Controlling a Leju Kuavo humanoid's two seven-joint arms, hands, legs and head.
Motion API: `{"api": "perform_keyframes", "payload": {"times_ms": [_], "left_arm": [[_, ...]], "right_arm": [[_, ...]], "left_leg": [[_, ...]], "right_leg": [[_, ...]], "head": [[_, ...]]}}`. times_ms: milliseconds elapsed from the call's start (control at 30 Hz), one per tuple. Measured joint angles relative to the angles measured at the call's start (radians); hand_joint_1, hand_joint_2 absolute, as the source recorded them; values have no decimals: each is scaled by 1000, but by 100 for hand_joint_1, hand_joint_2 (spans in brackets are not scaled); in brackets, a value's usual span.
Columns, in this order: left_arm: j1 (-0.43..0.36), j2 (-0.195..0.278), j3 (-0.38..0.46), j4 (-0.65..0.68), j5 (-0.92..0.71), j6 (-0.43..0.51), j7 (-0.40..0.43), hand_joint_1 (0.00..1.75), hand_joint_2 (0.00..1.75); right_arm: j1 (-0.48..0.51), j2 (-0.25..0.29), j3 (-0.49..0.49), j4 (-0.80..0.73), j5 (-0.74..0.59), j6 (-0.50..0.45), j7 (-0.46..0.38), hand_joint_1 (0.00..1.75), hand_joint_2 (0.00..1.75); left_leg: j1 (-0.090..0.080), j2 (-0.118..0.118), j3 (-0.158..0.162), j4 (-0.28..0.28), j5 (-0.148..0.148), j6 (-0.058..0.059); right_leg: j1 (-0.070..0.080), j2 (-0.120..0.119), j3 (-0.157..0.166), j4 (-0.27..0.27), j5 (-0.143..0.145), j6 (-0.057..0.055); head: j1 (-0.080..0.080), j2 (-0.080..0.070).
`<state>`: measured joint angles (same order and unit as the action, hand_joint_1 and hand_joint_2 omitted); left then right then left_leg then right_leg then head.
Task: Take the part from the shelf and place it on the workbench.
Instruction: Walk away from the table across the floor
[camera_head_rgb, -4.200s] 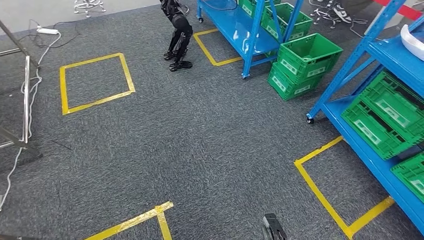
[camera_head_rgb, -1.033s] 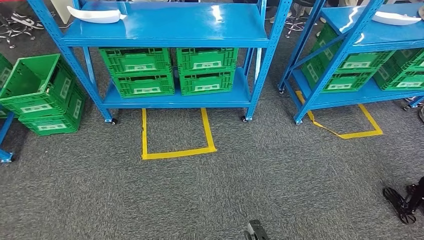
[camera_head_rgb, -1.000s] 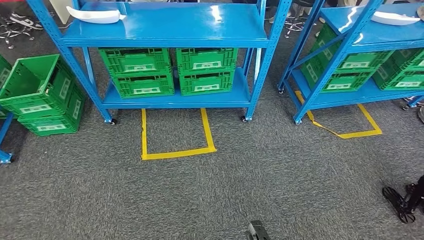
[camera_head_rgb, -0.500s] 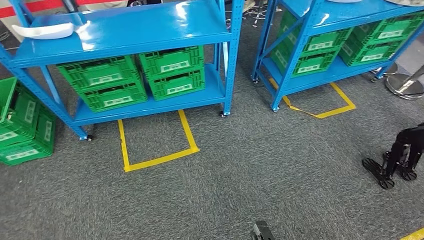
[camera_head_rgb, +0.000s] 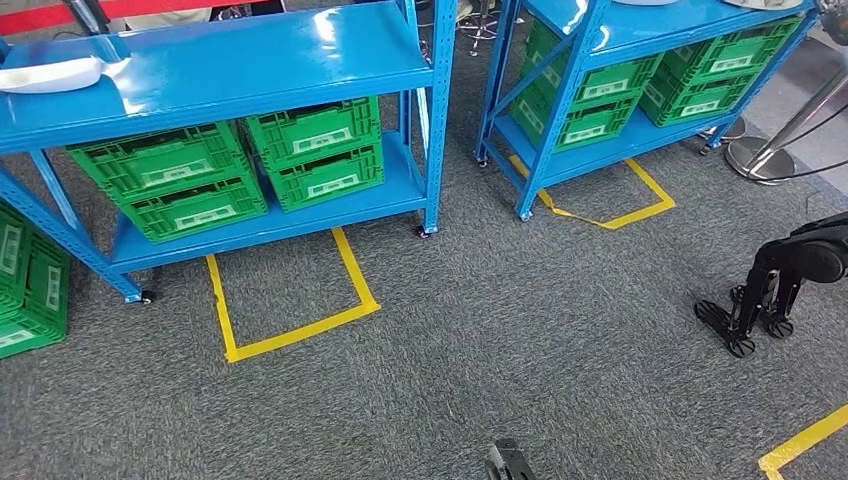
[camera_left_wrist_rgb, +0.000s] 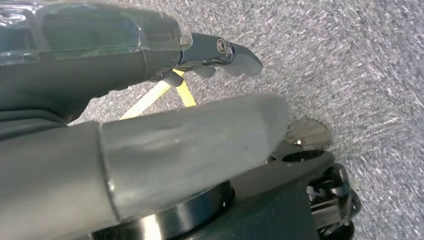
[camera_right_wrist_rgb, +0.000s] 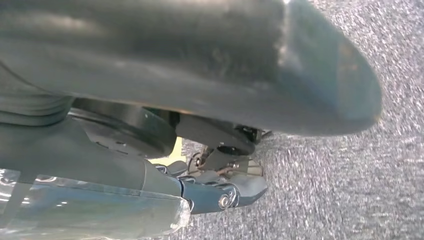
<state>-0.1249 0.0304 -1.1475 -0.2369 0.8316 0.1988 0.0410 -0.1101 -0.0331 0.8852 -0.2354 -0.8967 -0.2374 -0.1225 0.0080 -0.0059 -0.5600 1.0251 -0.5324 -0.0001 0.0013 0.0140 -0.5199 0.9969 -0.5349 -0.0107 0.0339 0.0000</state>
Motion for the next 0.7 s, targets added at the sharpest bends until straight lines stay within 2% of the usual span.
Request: {"api": "perform_keyframes", "payload": {"times_ms": [133, 267, 467, 700], "left_arm": [[0, 1, 0, 0, 3, 1, 1, 0, 0], [-1, 3, 0, 0, 3, 1, 2, 0, 0], [-1, 15, 0, 0, -10, 2, 30, 0, 0], [-4, 63, 0, 0, -23, 3, 69, 0, 0]], "right_arm": [[0, 1, 5, 0, 3, 1, 0, 0, 0], [0, 3, 6, 0, 3, 1, 0, 0, 0], [1, 16, 7, 1, -9, 4, -4, 0, 0], [1, 55, 6, 5, -26, 10, 14, 0, 0]], "left_leg": [[-1, 2, 2, 0, -4, 7], [-2, 2, 2, 0, -4, 9], [-1, 3, 3, -1, -4, 9], [0, 4, 6, -4, -4, 9]], "right_leg": [[-1, 1, 4, -5, 0, 3], [-2, 1, 4, -9, 0, 17], [-1, 1, 4, -10, 1, 22], [0, 3, 5, -10, 0, 22]], "head": [[3, 0], [6, 0], [6, 0], [6, 0]]}}
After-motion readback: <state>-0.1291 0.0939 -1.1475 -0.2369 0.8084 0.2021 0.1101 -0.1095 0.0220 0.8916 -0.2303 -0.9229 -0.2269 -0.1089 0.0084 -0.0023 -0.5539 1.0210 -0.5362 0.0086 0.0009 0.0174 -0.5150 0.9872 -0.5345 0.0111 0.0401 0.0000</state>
